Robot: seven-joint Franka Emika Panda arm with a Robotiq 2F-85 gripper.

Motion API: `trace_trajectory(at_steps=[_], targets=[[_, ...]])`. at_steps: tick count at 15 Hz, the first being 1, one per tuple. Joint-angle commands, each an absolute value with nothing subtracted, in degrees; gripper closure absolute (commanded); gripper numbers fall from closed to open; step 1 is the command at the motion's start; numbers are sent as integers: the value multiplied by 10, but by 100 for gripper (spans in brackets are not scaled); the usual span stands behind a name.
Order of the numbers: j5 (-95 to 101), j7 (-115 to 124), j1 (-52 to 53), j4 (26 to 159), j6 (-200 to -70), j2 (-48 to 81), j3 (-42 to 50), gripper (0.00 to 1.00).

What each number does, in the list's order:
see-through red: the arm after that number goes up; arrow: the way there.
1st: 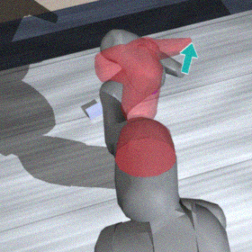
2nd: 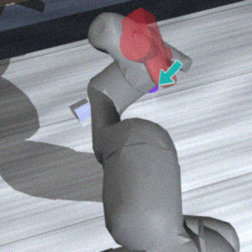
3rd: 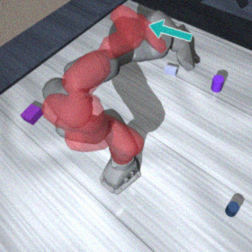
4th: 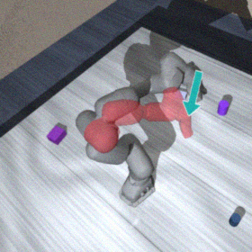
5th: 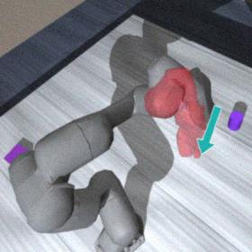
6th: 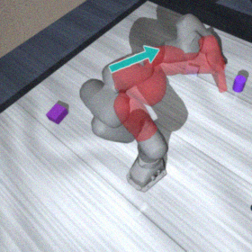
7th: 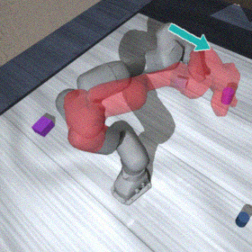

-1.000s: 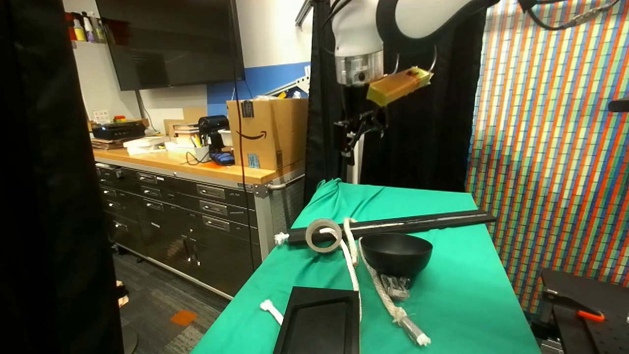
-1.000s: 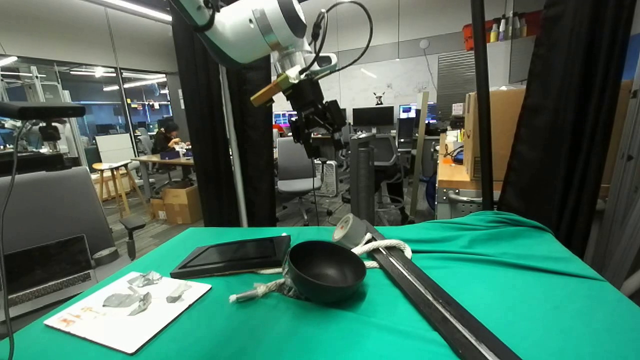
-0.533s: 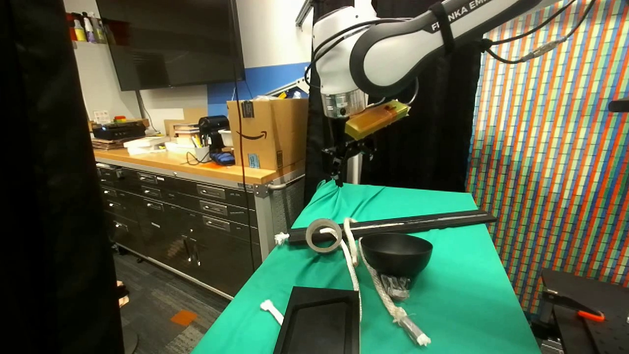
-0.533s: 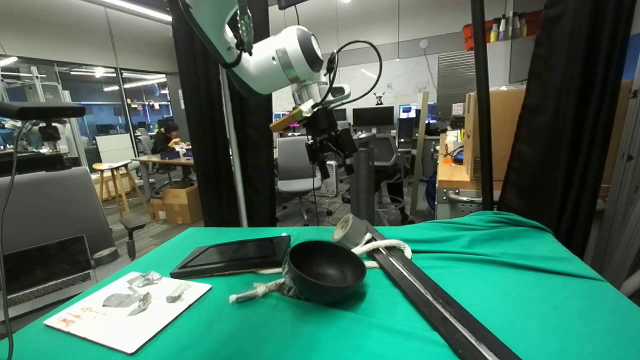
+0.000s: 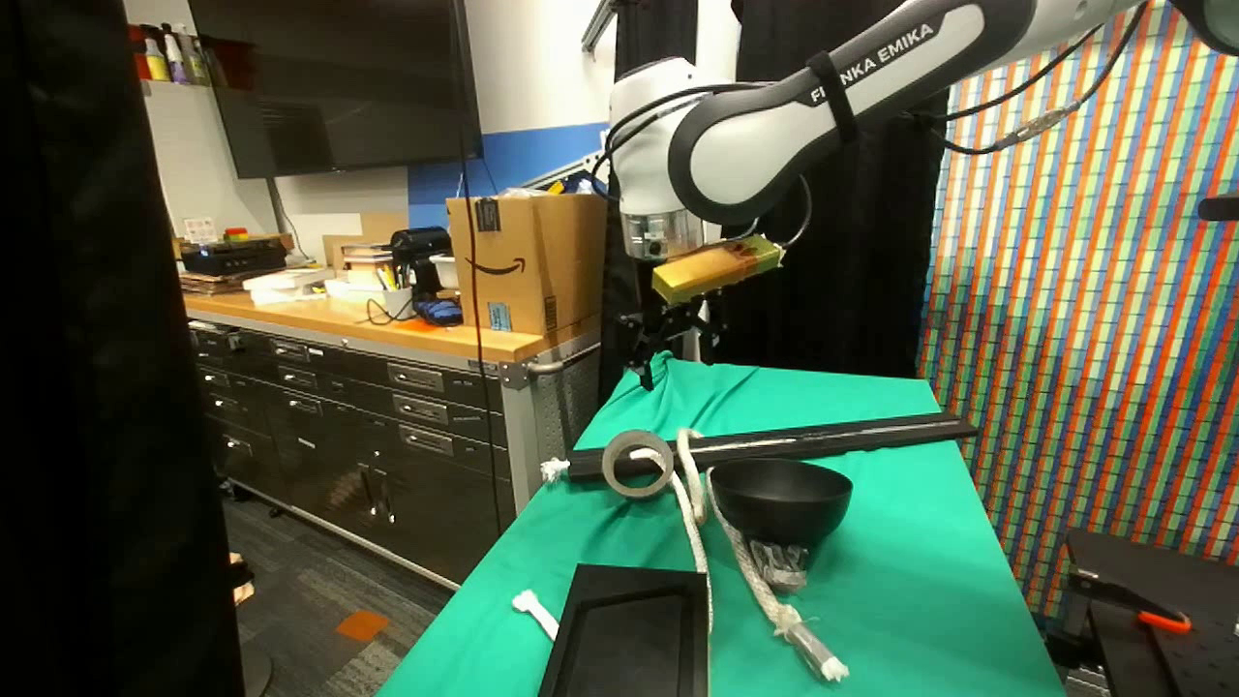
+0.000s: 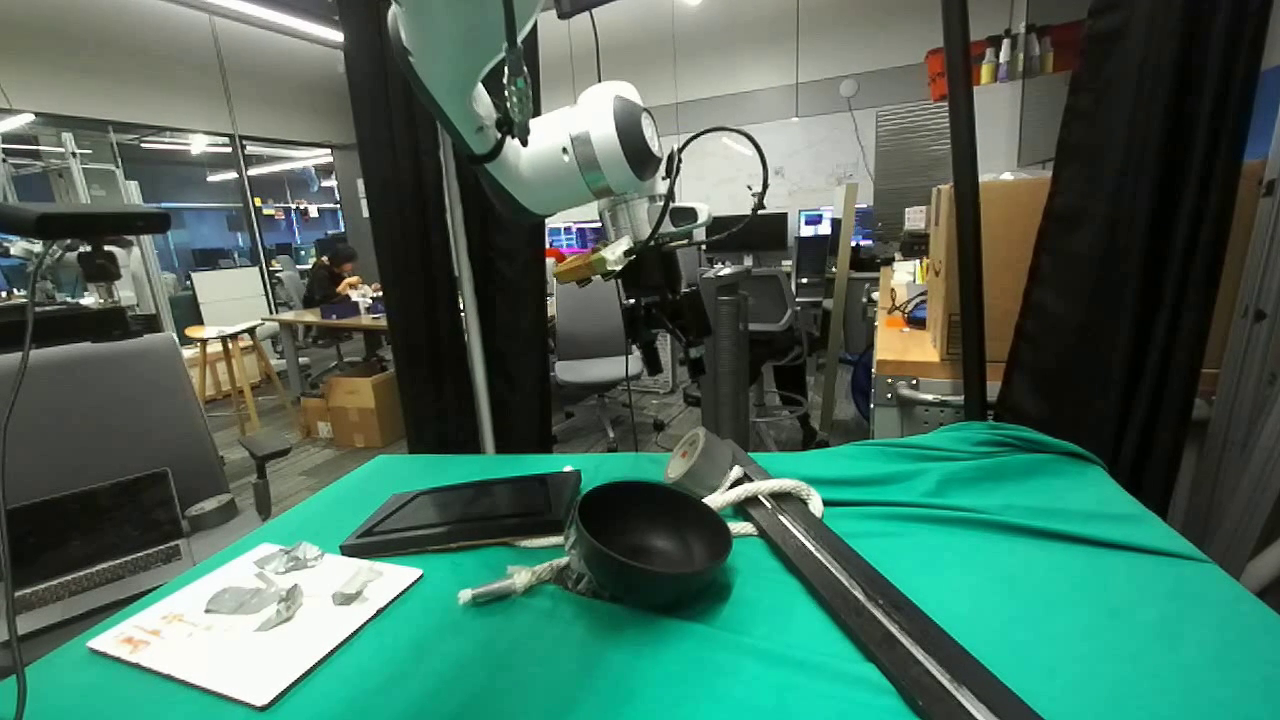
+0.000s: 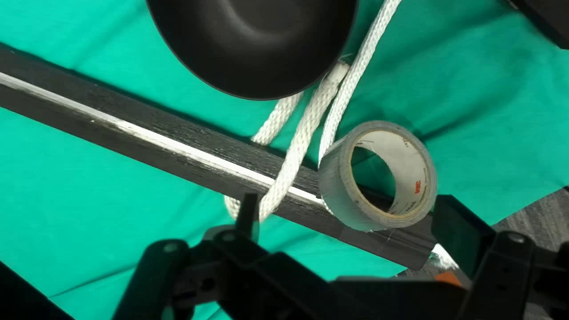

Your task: Put the silver tape in the bowl

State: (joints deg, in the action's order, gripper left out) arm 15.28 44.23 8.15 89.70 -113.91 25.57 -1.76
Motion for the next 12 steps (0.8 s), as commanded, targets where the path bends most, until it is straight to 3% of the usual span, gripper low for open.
trace_trajectory(at_steps=[1,12], targets=[[143,445,103,893,-1161,267,-9,0],[294,524,177,890,-1178,333,35,0]])
